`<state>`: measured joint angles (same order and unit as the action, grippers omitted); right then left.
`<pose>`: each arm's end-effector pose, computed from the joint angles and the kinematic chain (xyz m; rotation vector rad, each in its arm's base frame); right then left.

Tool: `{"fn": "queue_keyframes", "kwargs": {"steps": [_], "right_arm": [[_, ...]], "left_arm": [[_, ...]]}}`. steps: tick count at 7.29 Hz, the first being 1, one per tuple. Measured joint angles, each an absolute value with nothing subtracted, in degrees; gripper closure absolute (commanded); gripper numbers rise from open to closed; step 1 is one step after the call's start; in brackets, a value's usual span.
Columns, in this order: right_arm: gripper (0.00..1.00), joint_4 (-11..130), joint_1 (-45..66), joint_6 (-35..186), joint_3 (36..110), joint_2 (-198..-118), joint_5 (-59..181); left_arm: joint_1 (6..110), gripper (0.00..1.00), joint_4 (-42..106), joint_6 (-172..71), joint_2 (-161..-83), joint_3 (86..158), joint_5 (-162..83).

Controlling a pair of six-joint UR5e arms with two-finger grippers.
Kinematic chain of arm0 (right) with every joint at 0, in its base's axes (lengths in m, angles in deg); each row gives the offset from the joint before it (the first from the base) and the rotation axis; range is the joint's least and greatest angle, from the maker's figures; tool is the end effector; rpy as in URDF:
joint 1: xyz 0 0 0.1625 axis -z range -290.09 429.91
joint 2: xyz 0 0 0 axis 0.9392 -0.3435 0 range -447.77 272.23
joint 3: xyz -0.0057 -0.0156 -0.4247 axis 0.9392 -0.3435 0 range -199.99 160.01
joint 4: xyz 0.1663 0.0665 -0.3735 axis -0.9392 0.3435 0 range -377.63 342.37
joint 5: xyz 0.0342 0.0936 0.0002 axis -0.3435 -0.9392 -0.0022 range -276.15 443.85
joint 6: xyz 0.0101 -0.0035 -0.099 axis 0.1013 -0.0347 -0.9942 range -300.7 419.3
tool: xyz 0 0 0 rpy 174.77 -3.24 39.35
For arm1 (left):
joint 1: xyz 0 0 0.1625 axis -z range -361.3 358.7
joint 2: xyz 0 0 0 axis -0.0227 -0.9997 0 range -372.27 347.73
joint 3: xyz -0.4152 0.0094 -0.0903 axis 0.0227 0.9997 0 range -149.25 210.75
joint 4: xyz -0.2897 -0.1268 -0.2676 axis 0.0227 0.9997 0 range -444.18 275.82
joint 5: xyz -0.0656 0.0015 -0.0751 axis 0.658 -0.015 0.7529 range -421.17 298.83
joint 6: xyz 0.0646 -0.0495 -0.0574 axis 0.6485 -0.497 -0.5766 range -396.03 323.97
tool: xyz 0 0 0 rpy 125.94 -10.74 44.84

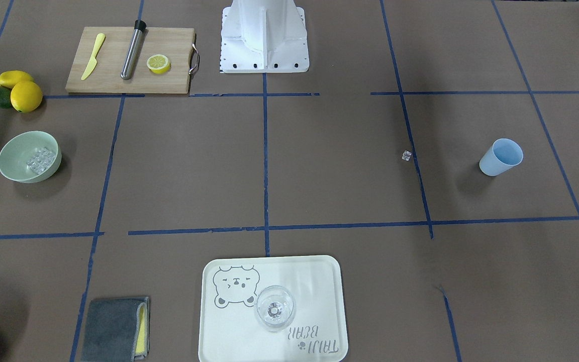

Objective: Pour ice into bowl

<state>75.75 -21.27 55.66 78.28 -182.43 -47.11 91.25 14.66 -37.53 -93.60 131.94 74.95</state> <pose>0.0775 -0.4552 0.6363 0.0338 -0.7143 -0.0425 -0.0811 -0.4360 0.6135 0.1948 0.8003 0.0133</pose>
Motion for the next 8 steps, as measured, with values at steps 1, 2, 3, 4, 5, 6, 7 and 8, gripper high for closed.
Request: {"fn": "queue_keyframes", "kwargs": {"steps": [1, 2, 3, 4, 5, 6, 7, 8], "right_arm": [[0.0, 75.78, -21.26, 55.63, 78.33, -182.04, -47.02], [0.0, 75.77, -21.21, 55.64, 78.34, -181.89, -46.99], [0.0, 75.74, -21.18, 55.67, 78.36, -181.87, -47.05], [0.0, 75.72, -21.16, 55.68, 78.36, -181.87, -47.2], [0.0, 75.72, -21.15, 55.69, 78.36, -181.88, -47.32], [0.0, 75.71, -21.15, 55.69, 78.36, -181.89, -47.44], [0.0, 75.71, -21.14, 55.7, 78.36, -181.92, -47.57], [0.0, 75.71, -21.15, 55.7, 78.36, -181.98, -47.66]], "left_arm": [[91.25, 0.0, 14.67, -37.53, -93.56, 131.9, 74.97], [91.25, 0.0, 14.66, -37.53, -93.52, 131.86, 74.97], [91.25, 0.0, 14.68, -37.53, -93.5, 131.84, 74.97], [91.25, 0.0, 14.67, -37.53, -93.49, 131.87, 74.97], [91.25, 0.0, 14.64, -37.53, -93.49, 131.9, 74.97], [91.25, 0.0, 14.62, -37.53, -93.49, 131.91, 74.97], [91.25, 0.0, 14.62, -37.53, -93.49, 131.91, 74.97], [91.25, 0.0, 14.61, -37.53, -93.48, 131.91, 74.97]]}}
